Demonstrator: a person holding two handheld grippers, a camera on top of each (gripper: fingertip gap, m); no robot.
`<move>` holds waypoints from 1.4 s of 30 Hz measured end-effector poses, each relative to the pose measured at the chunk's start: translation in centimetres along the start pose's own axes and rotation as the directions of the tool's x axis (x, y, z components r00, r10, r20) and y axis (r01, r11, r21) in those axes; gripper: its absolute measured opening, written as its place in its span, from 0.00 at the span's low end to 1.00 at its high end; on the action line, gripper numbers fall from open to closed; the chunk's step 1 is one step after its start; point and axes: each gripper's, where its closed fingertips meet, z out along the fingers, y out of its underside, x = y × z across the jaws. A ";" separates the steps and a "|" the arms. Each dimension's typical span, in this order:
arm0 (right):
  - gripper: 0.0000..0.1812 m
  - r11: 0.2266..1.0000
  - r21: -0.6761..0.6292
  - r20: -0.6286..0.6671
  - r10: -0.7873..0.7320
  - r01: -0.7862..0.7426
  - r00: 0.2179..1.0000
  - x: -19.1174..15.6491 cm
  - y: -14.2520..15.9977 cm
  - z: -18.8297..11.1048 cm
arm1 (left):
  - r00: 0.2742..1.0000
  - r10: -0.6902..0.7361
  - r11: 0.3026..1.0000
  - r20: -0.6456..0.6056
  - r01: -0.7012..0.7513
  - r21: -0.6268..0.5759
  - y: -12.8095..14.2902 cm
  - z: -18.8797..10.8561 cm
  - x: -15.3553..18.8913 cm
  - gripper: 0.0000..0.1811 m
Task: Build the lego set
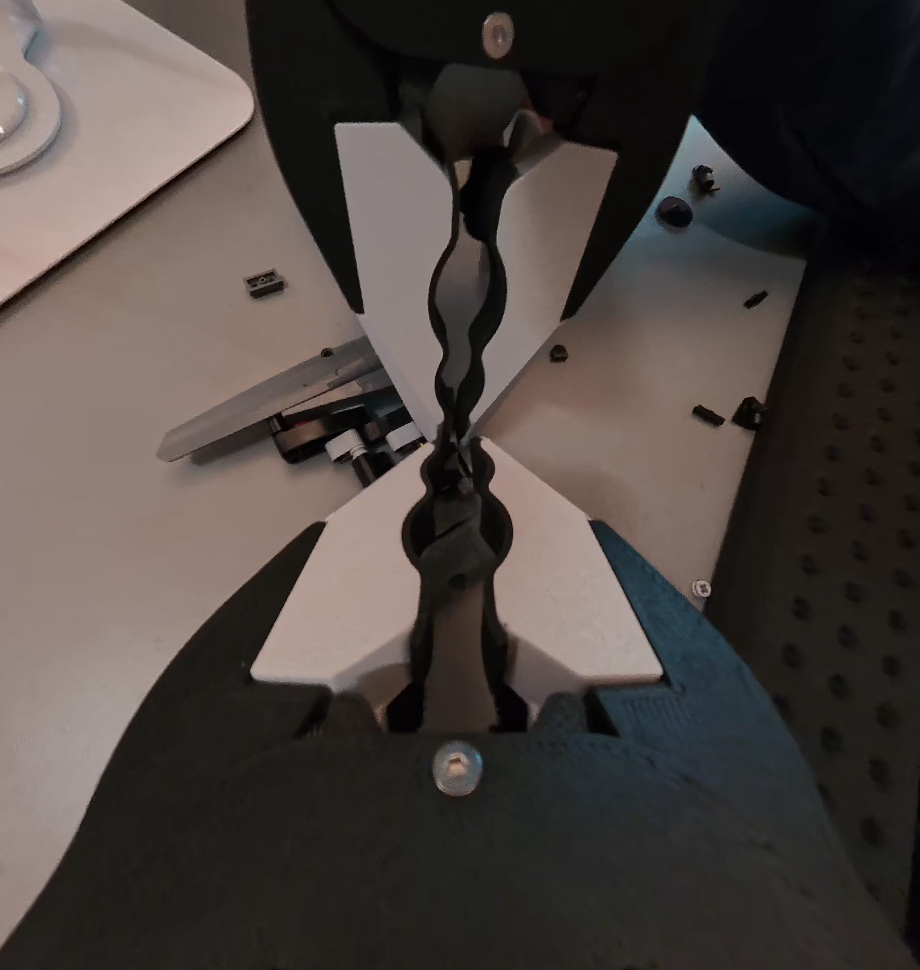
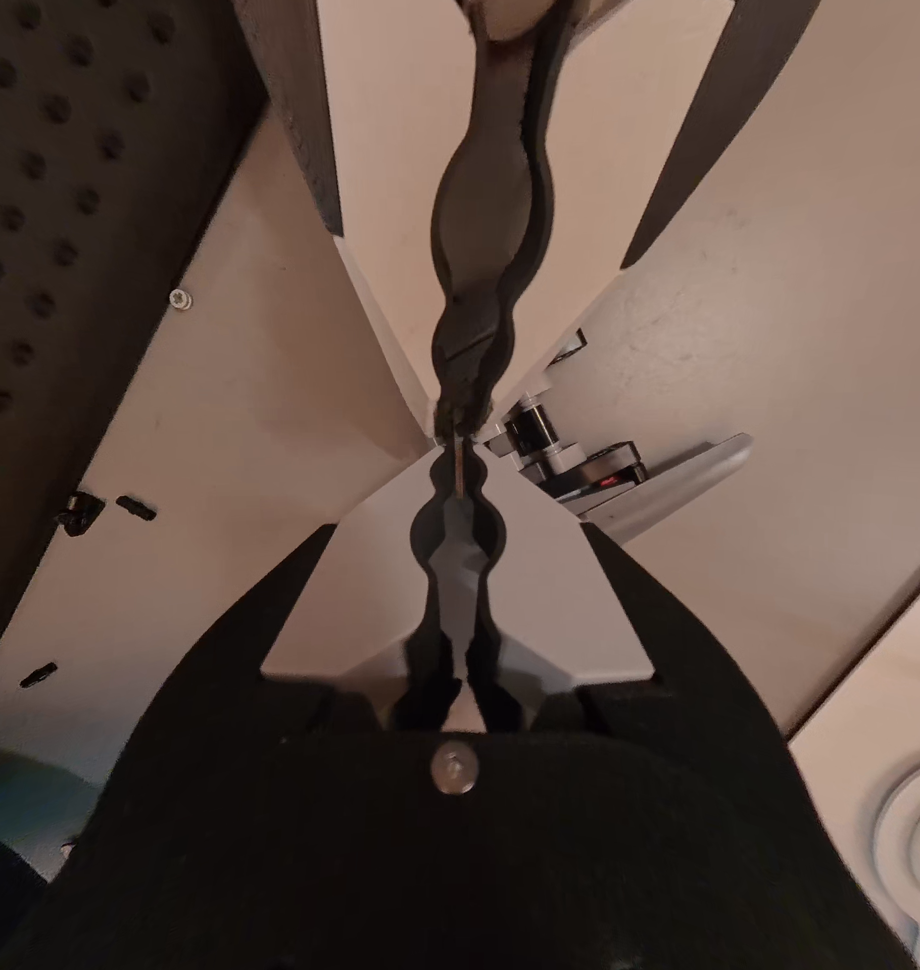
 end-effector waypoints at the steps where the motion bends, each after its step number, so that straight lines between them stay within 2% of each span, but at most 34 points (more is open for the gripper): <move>1: 0.00 1.000 0.001 0.002 0.002 -0.002 1.000 0.0 0.0 0.0 | 1.000 0.014 1.000 0.015 -0.014 -0.003 0.0 0.0 -0.1 0.03; 7: 0.00 1.000 0.009 0.018 0.007 -0.007 1.000 -0.1 -0.1 0.1 | 1.000 -0.004 1.000 0.007 0.004 -0.007 0.1 0.1 -0.1 0.01; 16: 0.04 1.000 -0.001 -0.029 0.009 -0.009 1.000 0.5 0.1 -0.3 | 0.999 -0.036 0.999 0.006 0.036 0.000 0.1 0.0 -0.4 0.00; 29: 0.01 0.999 -0.049 -0.090 -0.016 0.012 0.996 1.1 0.5 -0.3 | 0.997 -0.071 0.997 0.010 0.070 0.014 0.0 0.2 -0.9 0.00; 33: 0.01 0.999 -0.038 -0.077 -0.012 0.010 0.997 0.9 0.4 -0.4 | 0.997 -0.083 0.996 -0.001 0.083 0.017 0.0 0.1 -0.8 0.00; 38: 0.00 1.000 -0.006 -0.031 -0.014 0.014 0.999 0.2 0.0 -1.0 | 0.989 -0.111 0.991 -0.096 0.118 0.069 -0.9 -0.4 0.5 0.00; 42: 0.00 0.999 -0.028 -0.010 -0.022 0.022 1.000 -0.1 0.3 -0.8 | 0.987 -0.119 0.992 -0.105 0.123 0.027 -0.2 0.1 0.6 0.00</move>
